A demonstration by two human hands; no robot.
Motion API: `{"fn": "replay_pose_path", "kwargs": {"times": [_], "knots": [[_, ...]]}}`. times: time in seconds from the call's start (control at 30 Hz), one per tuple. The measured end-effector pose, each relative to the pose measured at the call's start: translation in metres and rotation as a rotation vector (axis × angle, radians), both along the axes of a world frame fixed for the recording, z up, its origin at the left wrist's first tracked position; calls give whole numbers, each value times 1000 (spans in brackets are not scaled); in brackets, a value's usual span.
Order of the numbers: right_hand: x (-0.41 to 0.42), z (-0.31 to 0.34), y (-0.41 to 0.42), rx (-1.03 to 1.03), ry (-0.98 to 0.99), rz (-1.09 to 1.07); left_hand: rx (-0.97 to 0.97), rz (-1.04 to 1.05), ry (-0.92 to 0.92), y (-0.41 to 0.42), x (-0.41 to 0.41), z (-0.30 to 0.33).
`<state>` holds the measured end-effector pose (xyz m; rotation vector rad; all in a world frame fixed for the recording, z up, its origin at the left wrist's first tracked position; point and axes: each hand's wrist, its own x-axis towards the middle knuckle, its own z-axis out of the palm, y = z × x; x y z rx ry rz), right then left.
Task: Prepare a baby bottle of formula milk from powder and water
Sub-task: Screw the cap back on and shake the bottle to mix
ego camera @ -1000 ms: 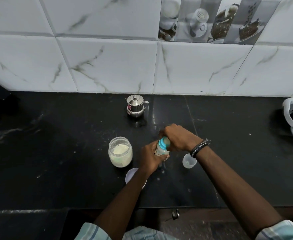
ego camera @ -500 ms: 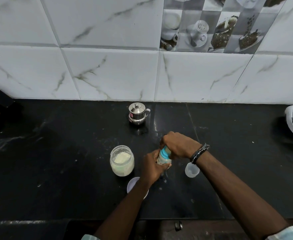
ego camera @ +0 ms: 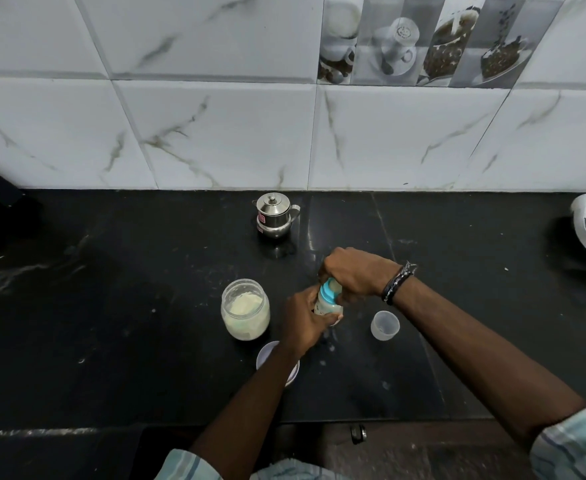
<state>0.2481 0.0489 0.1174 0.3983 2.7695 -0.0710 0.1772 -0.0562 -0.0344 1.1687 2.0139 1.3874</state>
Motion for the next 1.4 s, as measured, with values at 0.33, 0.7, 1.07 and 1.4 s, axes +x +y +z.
{"fn": "replay_pose_path", "kwargs": {"times": [0.33, 0.7, 1.07, 1.4], "knots": [[2, 0, 4, 18, 20, 142, 7, 5, -56, 3, 0, -6], [2, -4, 7, -31, 13, 29, 8, 1, -62, 2, 0, -6], [-1, -18, 6, 95, 135, -156, 23, -2, -87, 4, 0, -11], [0, -5, 0, 122, 19, -237, 21, 15, -91, 3, 0, -9]]}}
